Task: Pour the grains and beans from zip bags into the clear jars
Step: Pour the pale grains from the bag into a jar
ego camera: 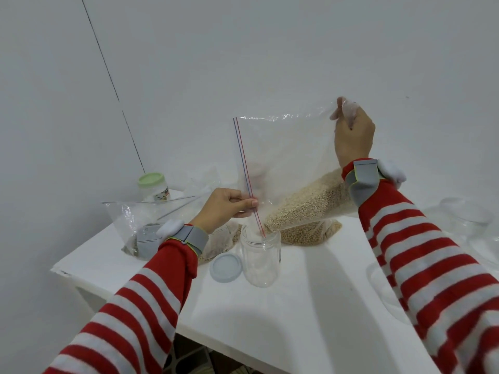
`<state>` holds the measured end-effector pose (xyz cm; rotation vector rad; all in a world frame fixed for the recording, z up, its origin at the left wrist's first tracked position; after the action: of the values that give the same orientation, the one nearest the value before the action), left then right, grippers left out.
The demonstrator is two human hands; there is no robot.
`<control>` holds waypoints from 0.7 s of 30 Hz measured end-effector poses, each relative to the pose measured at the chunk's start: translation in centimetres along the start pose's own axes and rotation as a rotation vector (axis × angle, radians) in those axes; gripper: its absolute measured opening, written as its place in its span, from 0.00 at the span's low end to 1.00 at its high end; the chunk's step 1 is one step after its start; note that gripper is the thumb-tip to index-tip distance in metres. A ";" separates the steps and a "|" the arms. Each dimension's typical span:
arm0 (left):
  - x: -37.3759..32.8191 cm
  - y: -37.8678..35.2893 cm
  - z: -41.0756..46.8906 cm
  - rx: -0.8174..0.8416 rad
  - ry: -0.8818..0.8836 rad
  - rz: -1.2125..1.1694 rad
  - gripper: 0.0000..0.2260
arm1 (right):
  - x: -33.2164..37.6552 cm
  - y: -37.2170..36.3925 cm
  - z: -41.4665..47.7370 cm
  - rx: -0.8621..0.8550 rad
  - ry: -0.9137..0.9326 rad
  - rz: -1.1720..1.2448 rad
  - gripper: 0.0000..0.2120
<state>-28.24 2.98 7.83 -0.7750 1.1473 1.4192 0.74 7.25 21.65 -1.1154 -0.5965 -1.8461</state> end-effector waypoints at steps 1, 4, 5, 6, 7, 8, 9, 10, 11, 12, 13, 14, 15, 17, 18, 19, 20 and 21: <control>0.1 0.1 -0.1 -0.006 -0.003 -0.005 0.10 | 0.2 -0.2 0.0 0.005 0.007 0.000 0.16; 0.4 0.0 -0.2 -0.009 -0.008 -0.006 0.11 | 0.8 -0.6 -0.2 0.015 0.024 0.012 0.17; 0.6 -0.1 -0.3 -0.001 -0.006 0.008 0.11 | 0.9 -0.8 -0.3 0.022 0.024 0.013 0.17; 0.9 -0.2 -0.3 0.015 0.000 0.032 0.11 | 1.1 -0.9 -0.3 0.030 0.024 0.010 0.17; 1.3 -0.3 -0.5 0.034 0.007 0.059 0.10 | 1.3 -1.2 -0.4 0.037 0.028 0.003 0.17; 1.7 -0.4 -0.7 0.049 0.015 0.080 0.10 | 1.6 -1.4 -0.5 0.041 0.037 -0.005 0.18; 2.0 -0.4 -0.8 0.055 0.018 0.089 0.10 | 1.8 -1.5 -0.5 0.045 0.047 -0.010 0.18; 2.2 -0.4 -0.9 0.049 0.017 0.092 0.09 | 1.9 -1.6 -0.5 0.046 0.057 -0.012 0.18; 2.3 -0.2 -0.9 0.036 0.012 0.093 0.09 | 2.1 -1.6 -0.5 0.049 0.066 -0.011 0.19; 2.3 0.1 -0.9 0.021 0.008 0.094 0.09 | 2.2 -1.7 -0.5 0.050 0.074 -0.013 0.19; 2.4 0.3 -0.9 0.013 0.007 0.095 0.09 | 2.4 -1.7 -0.5 0.048 0.082 -0.018 0.20; 2.4 0.4 -0.9 0.014 0.011 0.092 0.09 | 2.6 -1.7 -0.5 0.044 0.085 -0.028 0.20; 2.5 0.4 -0.9 0.018 0.014 0.090 0.09 | 2.6 -1.7 -0.5 0.039 0.083 -0.037 0.20; 2.5 0.3 -1.0 0.024 0.009 0.097 0.08 | 2.5 -1.6 -0.5 0.021 0.078 -0.038 0.19; 2.4 0.1 -1.1 0.026 -0.002 0.112 0.08 | 2.4 -1.6 -0.4 0.011 0.076 -0.034 0.19; 2.2 0.0 -1.2 0.031 -0.019 0.130 0.08 | 2.3 -1.5 -0.3 0.003 0.075 -0.029 0.19; 2.1 -0.3 -1.2 0.037 -0.035 0.146 0.08 | 2.3 -1.5 -0.3 0.002 0.073 -0.022 0.18; 2.0 -0.5 -1.3 0.040 -0.047 0.153 0.07 | 2.4 -1.5 -0.3 0.005 0.070 -0.011 0.18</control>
<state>-28.31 2.40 5.48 -0.6334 1.2159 1.5275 -1.19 6.75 23.68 -1.0422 -0.5676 -1.8843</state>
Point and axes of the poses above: each hand's wrist, its own z-axis towards the middle knuckle, its own y-axis out of the back of the hand, x = y × z, the point moved 10 cm from there along z, towards the middle knuckle, and after that the axes turned 10 degrees about -y, right-handed, at the moved point
